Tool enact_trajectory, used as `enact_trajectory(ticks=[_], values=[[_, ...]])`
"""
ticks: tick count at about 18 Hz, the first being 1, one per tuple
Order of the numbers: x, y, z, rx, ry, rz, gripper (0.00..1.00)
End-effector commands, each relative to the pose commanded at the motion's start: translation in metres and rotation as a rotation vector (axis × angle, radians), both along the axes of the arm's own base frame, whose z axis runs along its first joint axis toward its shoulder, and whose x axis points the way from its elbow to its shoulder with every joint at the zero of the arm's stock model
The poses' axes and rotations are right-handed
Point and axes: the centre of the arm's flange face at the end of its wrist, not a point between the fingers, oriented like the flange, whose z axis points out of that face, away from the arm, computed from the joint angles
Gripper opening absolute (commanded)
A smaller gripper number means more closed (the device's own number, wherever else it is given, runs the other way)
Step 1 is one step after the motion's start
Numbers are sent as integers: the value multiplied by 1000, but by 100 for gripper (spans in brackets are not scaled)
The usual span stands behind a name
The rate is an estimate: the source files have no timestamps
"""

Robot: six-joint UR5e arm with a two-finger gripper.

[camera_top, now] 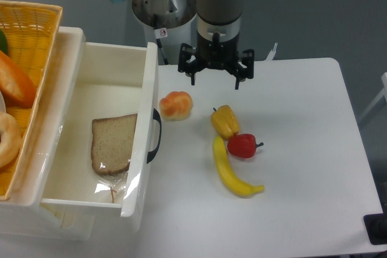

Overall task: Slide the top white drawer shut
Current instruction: 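Lower the gripper toward the table beside the yellow pepper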

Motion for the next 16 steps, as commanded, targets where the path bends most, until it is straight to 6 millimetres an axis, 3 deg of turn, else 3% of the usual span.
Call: enact_trajectory(ticks=[6,11,16], values=[[-15,-6,-4,4,12,26,100],[-16,-15,-25,-21,-14,62,100],[-42,-33,-32,-11,-14,146,100]])
